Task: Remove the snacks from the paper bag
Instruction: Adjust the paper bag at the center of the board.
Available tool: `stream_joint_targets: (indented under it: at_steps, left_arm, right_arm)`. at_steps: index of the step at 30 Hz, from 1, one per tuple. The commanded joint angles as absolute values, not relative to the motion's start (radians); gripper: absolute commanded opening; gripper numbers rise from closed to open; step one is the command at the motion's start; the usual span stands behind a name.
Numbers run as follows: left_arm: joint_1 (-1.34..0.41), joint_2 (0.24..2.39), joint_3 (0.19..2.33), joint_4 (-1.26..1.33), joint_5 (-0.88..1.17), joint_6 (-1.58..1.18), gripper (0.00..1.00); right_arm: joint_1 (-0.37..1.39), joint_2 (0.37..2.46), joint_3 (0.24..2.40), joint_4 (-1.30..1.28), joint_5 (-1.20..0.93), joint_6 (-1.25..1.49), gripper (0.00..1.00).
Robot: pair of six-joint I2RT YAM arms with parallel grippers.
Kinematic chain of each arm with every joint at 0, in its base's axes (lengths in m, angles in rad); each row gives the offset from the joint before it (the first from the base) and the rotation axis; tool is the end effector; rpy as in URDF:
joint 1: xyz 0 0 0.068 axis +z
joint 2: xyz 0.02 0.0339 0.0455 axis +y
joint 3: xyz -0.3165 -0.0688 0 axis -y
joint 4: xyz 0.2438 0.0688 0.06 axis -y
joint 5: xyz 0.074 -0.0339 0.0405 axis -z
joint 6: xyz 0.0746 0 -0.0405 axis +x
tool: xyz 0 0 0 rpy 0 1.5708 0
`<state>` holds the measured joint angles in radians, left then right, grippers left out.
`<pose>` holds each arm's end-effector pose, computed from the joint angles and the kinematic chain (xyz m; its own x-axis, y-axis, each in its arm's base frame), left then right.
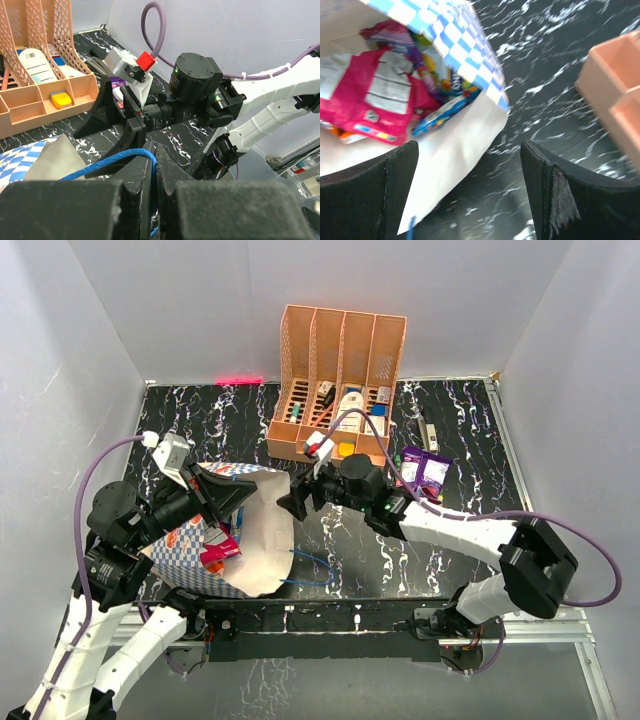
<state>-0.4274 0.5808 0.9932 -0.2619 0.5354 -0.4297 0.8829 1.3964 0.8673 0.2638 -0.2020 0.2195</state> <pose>0.0673 -0.0725 0.4606 -0.2157 -0.2955 -0.9307 0.7982 0.4956 -0.3423 0.2092 0.2782 0.3154 -0.3540 -0.0948 -0.9304 -0.8224 0.5052 0.2615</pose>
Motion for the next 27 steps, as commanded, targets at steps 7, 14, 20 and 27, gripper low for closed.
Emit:
stream_joint_targets:
  at_steps: [7,14,20,27]
  left_arm:
    - [-0.432,0.559,1.037,-0.209,0.557,-0.445,0.0]
    - [-0.432,0.558,1.037,-0.213,0.556,-0.442,0.0]
    - [-0.431,0.56,1.027,-0.211,0.552,-0.444,0.0]
    - [-0.431,0.61,1.028,-0.248,0.477,-0.45,0.0]
  right_arm:
    - [0.89,1.506,1.058,0.358,-0.424,-0.433,0.78]
    - [0.893,1.629,1.21,0.376,-0.459,-0.471,0.6]
    - [0.893,1.689,1.294,0.358,-0.376,-0.498,0.24]
    - [0.855,1.656,1.28,0.353,-0.205,-0.495,0.07]
